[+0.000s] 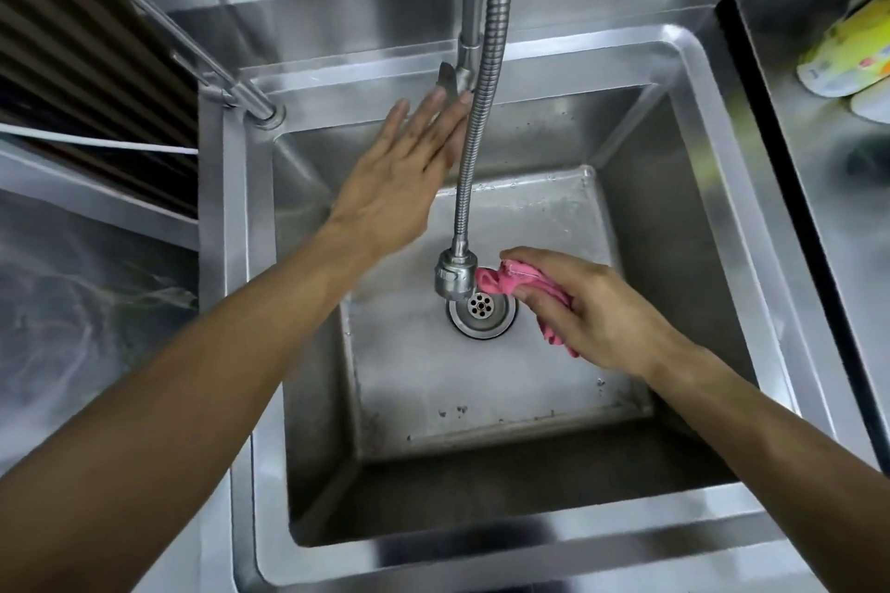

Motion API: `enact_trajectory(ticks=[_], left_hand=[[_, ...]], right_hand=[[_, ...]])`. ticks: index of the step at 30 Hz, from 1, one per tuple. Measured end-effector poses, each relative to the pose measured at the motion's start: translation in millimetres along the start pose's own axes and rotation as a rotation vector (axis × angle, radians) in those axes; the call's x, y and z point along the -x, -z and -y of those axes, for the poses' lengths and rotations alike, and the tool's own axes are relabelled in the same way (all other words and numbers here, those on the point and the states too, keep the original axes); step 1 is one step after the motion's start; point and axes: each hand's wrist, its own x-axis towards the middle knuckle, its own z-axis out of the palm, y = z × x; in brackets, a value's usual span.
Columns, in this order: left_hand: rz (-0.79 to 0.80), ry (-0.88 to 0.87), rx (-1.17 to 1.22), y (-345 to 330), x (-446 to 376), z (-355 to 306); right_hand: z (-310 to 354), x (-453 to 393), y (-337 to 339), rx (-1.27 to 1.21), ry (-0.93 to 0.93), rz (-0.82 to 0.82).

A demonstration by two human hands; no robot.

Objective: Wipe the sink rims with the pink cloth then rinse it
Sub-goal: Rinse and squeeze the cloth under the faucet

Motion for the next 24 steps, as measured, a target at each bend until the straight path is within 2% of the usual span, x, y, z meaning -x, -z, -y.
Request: enact_trajectory(ticks=[3, 7, 10, 15, 18, 21, 23, 24], left_hand=[[-0.021, 0.090, -0.063, -2.0, -6.7, -0.5], [-0.073, 0.282, 0.016, 1.6, -13.5, -19.1], [0.010, 0.461, 0.256, 12.0, -21.9, -28.3], [0.068, 0.467, 0.672, 15.6, -16.9, -20.6], [0.112, 0.495, 0.883, 23.4, -20.5, -17.7], [-0.046, 0.544, 0.962, 31.7, -11.9, -24.4], [-0.246, 0.706, 1.052, 24.9, 14.6, -42.9], [-0.289, 0.837, 1.145, 20.0, 32.2, -57.6]], right_hand=[[-5.9, -5.2, -2.6, -0.021, -0.006, 0.059], [-12.2, -6.7, -0.3, -0.089, -0.014, 0.099], [-15.7, -8.5, 1.1, -0.120, -0.014, 0.102], [-23.4, -10.6, -1.3, -0.165, -0.053, 0.092], [-26.2, -15.8, -9.1, -0.240, -0.124, 0.146], [-25.8, -19.7, -15.1, -0.316, -0.194, 0.248], [-26.4, -18.9, -16.7, -0.457, -0.231, 0.348], [-27.0, -17.3, -18.1, -0.524, -0.260, 0.389]])
